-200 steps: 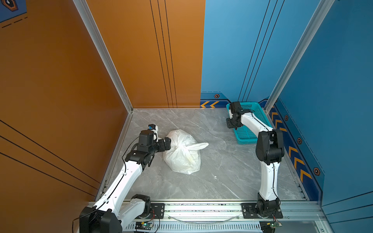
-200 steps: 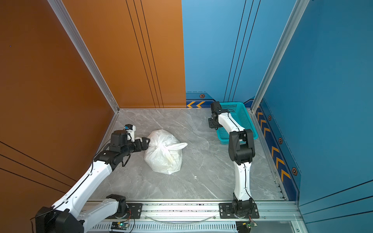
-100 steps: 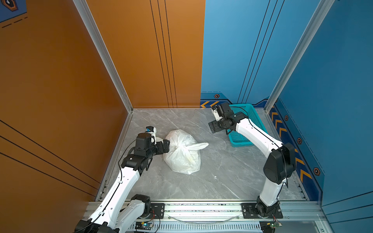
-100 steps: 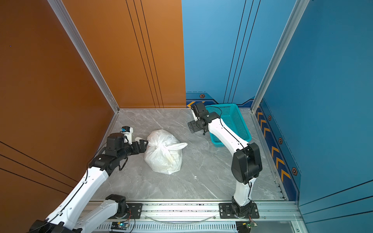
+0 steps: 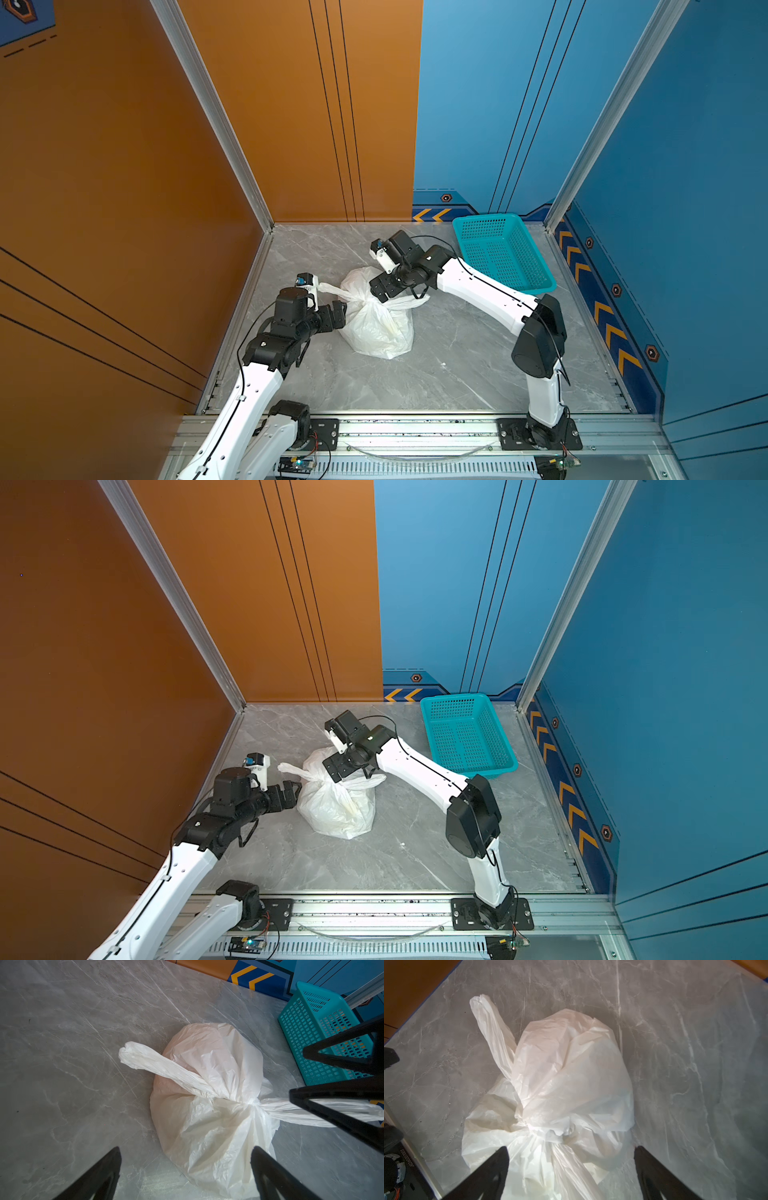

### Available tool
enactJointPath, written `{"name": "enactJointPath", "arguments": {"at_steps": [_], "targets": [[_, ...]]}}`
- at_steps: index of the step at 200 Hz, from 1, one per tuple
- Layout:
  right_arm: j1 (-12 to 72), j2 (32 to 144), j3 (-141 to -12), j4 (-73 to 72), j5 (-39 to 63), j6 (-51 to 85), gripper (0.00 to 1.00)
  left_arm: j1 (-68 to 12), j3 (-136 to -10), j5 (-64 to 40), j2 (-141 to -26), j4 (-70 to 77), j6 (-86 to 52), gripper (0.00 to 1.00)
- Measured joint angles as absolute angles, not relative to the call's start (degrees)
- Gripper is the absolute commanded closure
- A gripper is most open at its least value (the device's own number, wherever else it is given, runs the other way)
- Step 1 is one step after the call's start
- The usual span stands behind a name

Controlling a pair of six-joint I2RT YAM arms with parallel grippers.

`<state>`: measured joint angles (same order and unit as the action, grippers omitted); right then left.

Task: Untie the knot of the plastic bag and take out the fruit
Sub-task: Move the plastic bag to the bottom-center of the table.

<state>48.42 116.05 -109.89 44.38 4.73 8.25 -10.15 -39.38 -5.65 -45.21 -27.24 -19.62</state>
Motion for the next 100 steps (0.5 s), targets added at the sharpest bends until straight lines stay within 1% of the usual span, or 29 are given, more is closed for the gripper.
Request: {"name": "enactJointPath", "arguments": {"at_steps": [24,37,67,87,95,100], "targets": [[49.06,119.85,-112.46,44.56,4.64,9.91,0.11,-10.15,-38.94,-5.63,-44.21,-27.75,-20.01,0.02],[48.77,121.82,-113.84,44.56,4.54,10.96,0.15,-10.20,-38.44,-5.65,-43.88,-28.03,-20.25,0.02],[47.72,125.93,-116.90,44.60,4.51,13.02,0.20,-10.50,-37.54,-5.65,-43.83,-28.42,-20.69,0.02],[47.18,128.46,-119.39,44.56,4.58,14.39,0.33,-11.25,-37.45,-5.65,-43.83,-28.58,-20.86,0.02],[46.96,129.36,-120.36,44.53,4.78,15.29,0.42,-11.53,-37.45,-5.65,-43.83,-28.58,-20.88,0.02],[46.83,129.95,-120.90,44.51,4.86,15.38,0.51,-11.75,-37.45,-5.63,-43.83,-28.60,-20.88,0.02]]}}
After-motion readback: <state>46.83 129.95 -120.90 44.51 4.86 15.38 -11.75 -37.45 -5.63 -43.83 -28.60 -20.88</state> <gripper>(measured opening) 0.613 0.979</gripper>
